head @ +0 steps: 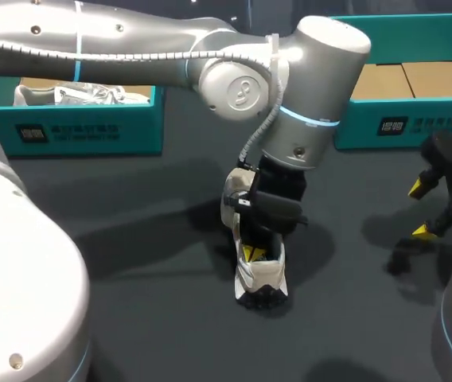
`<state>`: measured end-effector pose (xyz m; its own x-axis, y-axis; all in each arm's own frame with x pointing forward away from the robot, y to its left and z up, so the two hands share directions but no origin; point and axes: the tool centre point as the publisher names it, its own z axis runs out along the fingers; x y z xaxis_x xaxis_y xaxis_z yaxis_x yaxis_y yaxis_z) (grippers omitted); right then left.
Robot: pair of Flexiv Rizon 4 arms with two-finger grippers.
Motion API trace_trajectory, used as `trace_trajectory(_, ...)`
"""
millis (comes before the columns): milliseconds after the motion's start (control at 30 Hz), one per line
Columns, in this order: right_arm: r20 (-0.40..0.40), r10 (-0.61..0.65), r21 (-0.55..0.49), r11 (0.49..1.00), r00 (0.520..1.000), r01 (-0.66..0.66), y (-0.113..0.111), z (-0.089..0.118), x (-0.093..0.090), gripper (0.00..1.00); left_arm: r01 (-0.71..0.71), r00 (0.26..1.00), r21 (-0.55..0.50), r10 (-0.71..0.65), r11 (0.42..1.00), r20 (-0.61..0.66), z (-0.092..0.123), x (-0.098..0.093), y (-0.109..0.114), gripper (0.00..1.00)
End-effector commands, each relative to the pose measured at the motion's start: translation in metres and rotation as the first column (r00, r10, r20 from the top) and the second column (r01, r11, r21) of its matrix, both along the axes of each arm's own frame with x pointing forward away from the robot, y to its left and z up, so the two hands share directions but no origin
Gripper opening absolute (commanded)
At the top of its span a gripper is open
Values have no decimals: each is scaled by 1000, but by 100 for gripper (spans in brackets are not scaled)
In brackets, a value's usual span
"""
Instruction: Take the shoe out of the shoebox, open the shoe tongue, remove and reinsert the insole, then place the shoe into the shoebox
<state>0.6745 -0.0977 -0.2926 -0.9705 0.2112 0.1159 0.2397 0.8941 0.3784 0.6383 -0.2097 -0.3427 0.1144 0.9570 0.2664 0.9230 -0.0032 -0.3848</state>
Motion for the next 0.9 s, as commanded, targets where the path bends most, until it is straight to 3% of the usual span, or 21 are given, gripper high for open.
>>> trace_trajectory(33, 3, -2, -3, 1000, 1000, 2, 0, 0, -2, 100, 3, 1000, 16, -3, 1000, -21, -20, 1, -8, 0)
trace_trajectory(433, 3, -2, -3, 1000, 1000, 2, 0, 0, -2, 100, -28, 996, -63, 34, 998, 86, 9, 0, 2, 0)
trace_trajectory(900, 3, -2, -3, 1000, 1000, 2, 0, 0, -2, 100, -109, 987, -49, 114, 993, 117, -48, 3, -4, 0)
